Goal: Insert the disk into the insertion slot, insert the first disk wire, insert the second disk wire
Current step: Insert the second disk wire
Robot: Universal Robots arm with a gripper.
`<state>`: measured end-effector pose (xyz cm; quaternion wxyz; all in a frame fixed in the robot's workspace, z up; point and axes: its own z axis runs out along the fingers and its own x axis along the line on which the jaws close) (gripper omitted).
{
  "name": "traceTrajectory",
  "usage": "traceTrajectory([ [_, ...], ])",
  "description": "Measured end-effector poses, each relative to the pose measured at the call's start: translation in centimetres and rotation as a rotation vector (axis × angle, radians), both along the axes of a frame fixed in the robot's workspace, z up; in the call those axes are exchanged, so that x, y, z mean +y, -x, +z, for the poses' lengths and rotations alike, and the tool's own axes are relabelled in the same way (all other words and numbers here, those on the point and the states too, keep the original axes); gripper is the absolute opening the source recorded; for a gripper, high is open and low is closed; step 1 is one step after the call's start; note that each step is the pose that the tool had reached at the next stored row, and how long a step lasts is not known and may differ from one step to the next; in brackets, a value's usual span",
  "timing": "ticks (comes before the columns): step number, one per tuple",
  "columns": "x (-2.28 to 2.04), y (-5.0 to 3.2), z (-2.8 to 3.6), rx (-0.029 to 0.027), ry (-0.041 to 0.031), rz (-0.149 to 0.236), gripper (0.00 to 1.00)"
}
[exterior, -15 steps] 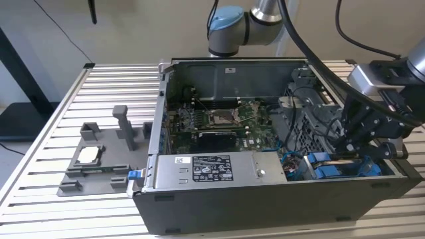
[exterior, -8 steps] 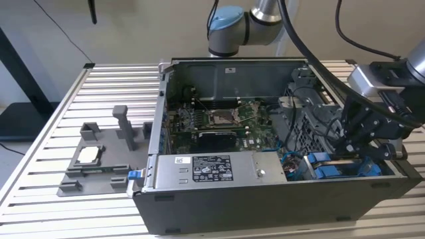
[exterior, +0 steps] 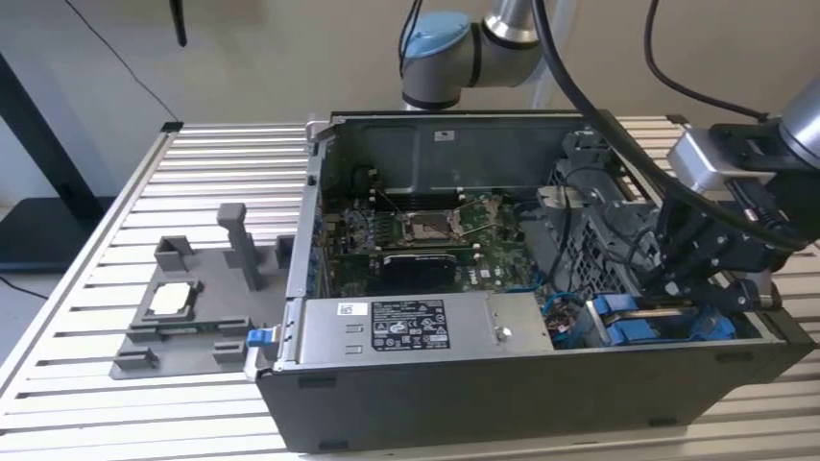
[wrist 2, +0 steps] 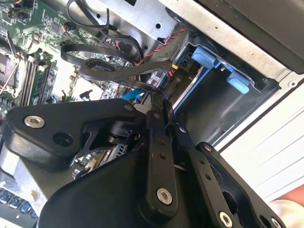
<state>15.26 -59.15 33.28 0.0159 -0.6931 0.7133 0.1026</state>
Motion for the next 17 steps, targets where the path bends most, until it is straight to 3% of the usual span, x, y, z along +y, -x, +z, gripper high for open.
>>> traceTrajectory([
  [4,-0.08,-0.03,-0.12,-0.0001,-0.0013,0.000,0.17],
  [5,-0.13,-0.04,-0.11,0.0001,-0.0012,0.000,0.24],
  [6,-0.18,-0.06,-0.10,0.0007,-0.0016,0.000,0.24],
  [11,-0.48,-0.16,0.21,0.0121,-0.0047,0.000,0.24],
  [17,-0.54,-0.20,0.50,0.0153,-0.0089,0.000,0.24],
])
